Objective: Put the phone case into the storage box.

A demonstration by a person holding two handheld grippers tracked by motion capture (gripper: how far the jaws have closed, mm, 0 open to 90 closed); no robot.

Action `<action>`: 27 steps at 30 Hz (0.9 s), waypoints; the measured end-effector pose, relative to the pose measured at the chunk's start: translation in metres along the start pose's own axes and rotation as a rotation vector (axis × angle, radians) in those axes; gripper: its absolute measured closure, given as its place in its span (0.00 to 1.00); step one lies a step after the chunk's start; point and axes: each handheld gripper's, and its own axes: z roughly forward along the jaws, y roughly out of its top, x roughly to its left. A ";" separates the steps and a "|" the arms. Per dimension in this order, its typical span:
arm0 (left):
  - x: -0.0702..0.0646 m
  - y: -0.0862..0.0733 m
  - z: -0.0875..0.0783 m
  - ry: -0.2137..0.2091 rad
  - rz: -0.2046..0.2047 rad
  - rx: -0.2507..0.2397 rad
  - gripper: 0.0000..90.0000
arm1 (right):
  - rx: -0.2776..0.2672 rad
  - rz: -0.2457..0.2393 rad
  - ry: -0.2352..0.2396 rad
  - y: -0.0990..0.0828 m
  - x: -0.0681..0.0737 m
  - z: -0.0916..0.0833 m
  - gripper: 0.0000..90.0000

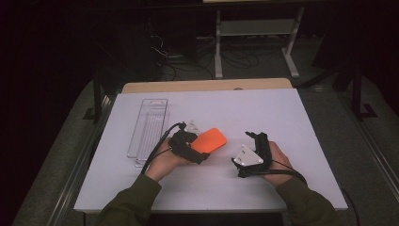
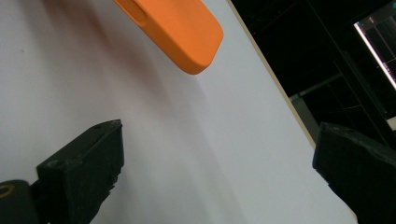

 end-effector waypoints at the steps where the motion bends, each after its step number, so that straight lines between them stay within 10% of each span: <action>1: 0.000 0.000 0.000 -0.001 -0.002 -0.001 0.17 | -0.001 -0.006 -0.003 0.000 0.000 0.000 0.01; 27: 0.000 0.000 -0.001 -0.003 0.023 0.022 0.17 | 0.004 -0.278 -0.104 0.007 0.012 -0.001 0.01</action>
